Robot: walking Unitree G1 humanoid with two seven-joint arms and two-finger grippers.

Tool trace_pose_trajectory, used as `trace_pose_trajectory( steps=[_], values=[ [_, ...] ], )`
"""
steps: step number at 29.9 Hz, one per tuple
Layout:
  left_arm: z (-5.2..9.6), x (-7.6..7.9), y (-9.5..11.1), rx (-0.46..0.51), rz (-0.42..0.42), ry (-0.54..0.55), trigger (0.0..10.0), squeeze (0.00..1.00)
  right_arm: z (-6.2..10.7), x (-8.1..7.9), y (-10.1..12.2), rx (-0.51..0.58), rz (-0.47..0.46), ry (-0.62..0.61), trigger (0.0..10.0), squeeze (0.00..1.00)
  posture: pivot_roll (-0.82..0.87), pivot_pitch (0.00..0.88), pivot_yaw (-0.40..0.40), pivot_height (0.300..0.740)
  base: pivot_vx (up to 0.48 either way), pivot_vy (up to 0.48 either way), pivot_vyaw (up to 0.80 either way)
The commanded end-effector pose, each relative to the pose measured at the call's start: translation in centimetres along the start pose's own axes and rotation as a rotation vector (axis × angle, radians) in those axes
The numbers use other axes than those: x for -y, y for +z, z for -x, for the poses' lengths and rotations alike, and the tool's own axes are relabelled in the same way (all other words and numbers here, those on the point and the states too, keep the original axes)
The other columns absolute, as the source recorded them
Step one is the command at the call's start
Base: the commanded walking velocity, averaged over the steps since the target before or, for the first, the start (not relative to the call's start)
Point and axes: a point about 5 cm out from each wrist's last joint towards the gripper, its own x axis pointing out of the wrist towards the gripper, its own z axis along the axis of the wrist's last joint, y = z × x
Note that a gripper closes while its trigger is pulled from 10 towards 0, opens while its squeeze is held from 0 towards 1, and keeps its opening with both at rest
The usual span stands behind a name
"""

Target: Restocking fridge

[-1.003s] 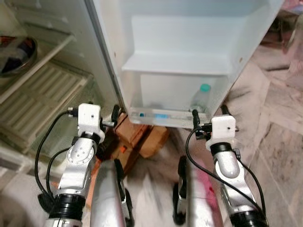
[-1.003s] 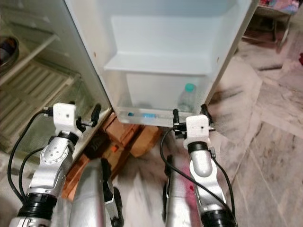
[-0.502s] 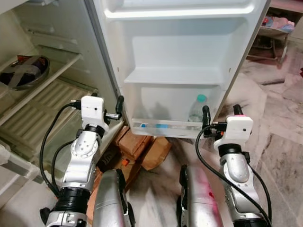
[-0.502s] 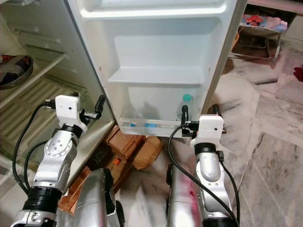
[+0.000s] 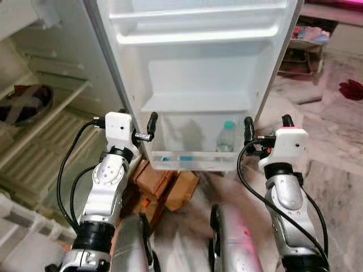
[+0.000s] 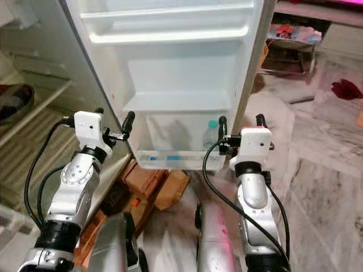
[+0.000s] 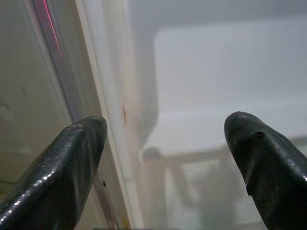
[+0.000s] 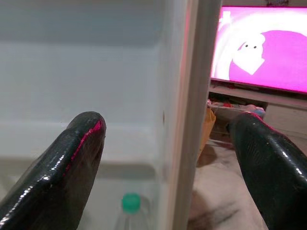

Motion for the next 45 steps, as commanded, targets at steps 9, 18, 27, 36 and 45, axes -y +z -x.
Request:
trace_pose_trajectory(
  steps=[9,18,27,36,45],
  values=[
    [0.5,-0.3,-0.3,-0.011,-0.041,0.021,10.0,0.00,-0.3,-0.9,-0.8,-0.043,-0.033,0.014,10.0,0.00,-0.06,0.050,0.029,0.736,0.000,0.000,0.00],
    [0.9,-0.6,-0.8,-0.020,-0.036,0.059,10.0,0.00,-0.8,-2.1,-0.4,-0.041,-0.017,0.092,10.0,0.00,-0.07,0.064,0.007,0.740,0.000,0.000,0.00],
    [1.9,-0.6,-1.4,-0.062,-0.047,0.024,10.0,0.00,1.7,-1.8,-2.8,-0.215,-0.029,0.155,10.0,0.00,-0.06,0.080,-0.004,0.740,0.000,0.000,0.00],
    [2.8,-0.9,-1.6,-0.077,-0.063,-0.037,10.0,0.00,5.4,0.9,-3.4,-0.293,0.016,0.119,10.0,0.00,-0.06,0.079,-0.017,0.740,0.000,0.000,0.00],
    [3.4,-0.4,-1.7,-0.073,-0.070,-0.071,10.0,0.00,4.7,1.3,-2.6,-0.247,-0.011,0.070,10.0,0.00,-0.06,0.076,-0.001,0.740,0.000,-0.085,0.00]
  ],
)
